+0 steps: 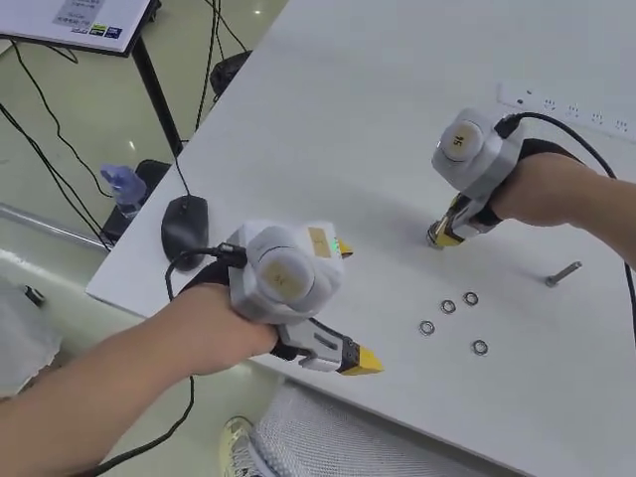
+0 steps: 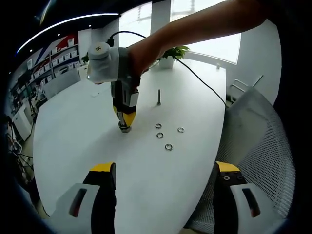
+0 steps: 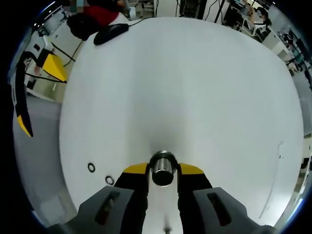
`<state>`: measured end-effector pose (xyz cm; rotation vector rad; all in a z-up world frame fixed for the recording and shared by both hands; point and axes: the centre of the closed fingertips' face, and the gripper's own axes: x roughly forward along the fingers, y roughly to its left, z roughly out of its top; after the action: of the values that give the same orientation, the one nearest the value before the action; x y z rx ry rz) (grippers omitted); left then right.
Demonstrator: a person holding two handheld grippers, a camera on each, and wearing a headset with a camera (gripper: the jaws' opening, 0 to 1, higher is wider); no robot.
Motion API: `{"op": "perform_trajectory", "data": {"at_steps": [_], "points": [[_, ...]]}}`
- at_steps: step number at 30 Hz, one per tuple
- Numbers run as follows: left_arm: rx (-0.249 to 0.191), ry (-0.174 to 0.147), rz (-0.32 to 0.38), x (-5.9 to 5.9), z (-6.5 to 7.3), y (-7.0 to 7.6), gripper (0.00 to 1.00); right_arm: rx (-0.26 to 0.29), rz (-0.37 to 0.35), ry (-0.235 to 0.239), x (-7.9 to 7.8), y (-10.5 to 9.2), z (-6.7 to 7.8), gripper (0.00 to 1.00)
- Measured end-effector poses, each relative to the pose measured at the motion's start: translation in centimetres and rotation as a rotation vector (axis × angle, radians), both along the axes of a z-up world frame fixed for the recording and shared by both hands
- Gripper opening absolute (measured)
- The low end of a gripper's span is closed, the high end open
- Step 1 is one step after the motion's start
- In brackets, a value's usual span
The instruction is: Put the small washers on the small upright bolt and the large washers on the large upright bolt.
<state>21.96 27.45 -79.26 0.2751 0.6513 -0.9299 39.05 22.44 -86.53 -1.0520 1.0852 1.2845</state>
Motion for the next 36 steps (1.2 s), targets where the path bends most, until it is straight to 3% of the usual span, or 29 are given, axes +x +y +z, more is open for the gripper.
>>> {"op": "perform_trajectory", "data": {"at_steps": [31,36], "points": [[0.009,0.006,-0.02,0.1,0.02,-0.34,0.79,0.009,0.006,-0.005,-0.59,0.28,-0.13,0.24],[0.006,0.006,-0.018,0.05,0.09,-0.5,0.79,0.033,-0.004,-0.012,-0.35,0.33,0.26,0.31]]}}
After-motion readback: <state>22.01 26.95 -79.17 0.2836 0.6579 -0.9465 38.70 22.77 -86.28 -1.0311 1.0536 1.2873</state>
